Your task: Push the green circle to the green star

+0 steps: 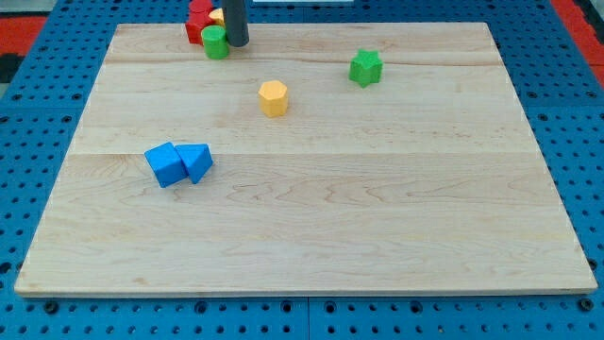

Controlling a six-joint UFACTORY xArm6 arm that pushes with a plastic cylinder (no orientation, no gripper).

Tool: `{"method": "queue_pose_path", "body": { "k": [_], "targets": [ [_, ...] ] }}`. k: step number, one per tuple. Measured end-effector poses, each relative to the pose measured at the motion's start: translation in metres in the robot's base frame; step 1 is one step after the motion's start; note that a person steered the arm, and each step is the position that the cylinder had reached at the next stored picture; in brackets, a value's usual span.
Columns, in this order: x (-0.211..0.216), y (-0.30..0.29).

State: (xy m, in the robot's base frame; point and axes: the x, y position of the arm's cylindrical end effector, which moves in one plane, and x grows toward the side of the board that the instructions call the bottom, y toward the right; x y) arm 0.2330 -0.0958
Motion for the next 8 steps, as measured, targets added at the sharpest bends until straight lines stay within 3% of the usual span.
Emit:
{"method": "queue_pose_path", "body": {
  "k": [2, 6, 7, 8],
  "targets": [
    [0.017, -0.004],
    [0.023, -0.131],
    [0.016, -0.145],
    [-0.018, -0.149]
  ]
}}
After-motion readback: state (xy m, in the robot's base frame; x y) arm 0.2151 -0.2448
